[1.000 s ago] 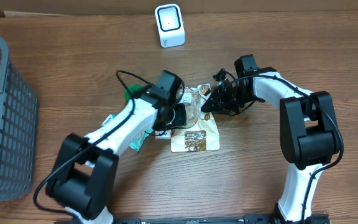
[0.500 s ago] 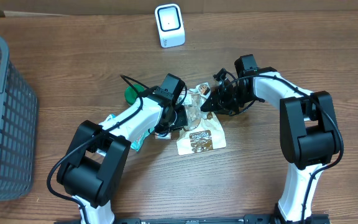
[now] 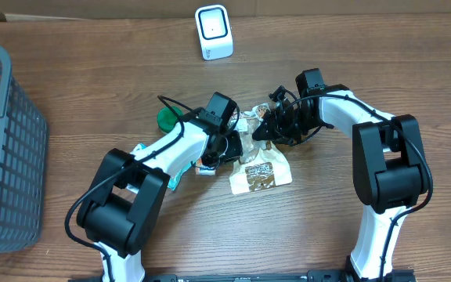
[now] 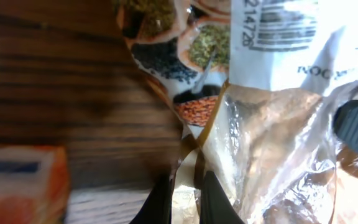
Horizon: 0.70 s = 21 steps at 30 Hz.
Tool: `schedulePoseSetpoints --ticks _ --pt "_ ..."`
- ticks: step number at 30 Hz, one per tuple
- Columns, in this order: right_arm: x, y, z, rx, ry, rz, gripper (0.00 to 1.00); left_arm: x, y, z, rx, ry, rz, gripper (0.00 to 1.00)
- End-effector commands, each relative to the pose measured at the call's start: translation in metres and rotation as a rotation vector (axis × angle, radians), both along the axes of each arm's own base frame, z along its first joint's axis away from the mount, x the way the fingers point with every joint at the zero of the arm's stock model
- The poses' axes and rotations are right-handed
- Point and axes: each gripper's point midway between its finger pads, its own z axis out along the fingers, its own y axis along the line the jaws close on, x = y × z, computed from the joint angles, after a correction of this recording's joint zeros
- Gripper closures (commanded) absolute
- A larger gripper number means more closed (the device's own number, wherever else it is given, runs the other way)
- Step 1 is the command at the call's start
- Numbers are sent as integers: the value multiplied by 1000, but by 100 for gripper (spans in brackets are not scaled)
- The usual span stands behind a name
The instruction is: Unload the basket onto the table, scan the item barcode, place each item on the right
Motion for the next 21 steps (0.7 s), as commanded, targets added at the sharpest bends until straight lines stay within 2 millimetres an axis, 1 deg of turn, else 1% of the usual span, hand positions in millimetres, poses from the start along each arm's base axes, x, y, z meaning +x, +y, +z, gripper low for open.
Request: schedulePoseSetpoints --ticks 1,4,9,11,15,16,18,20,21 --pt "-2 2 -3 6 14 -2 62 -23 1 -44 32 129 13 96" --pt "-3 7 -4 -2 5 11 60 -23 0 -44 20 130 13 96" --pt "-2 15 -15 -77 15 -19 59 -23 0 -44 18 129 6 96" --pt "-2 21 -15 -74 8 -10 64 -23 0 -44 18 129 5 96" --pt "-3 28 -15 -71 -4 6 80 -23 0 -44 18 129 5 96" --pt "-3 28 -15 -71 -5 6 86 -23 0 -44 19 128 4 96" --pt "-2 27 -15 -71 -5 2 91 -22 0 -44 19 122 -8 96" --pt "-1 23 -15 -71 -1 -9 96 -20 2 -44 17 121 -3 96" --pt "0 21 -15 -68 1 -13 96 -19 4 -44 17 119 -3 96"
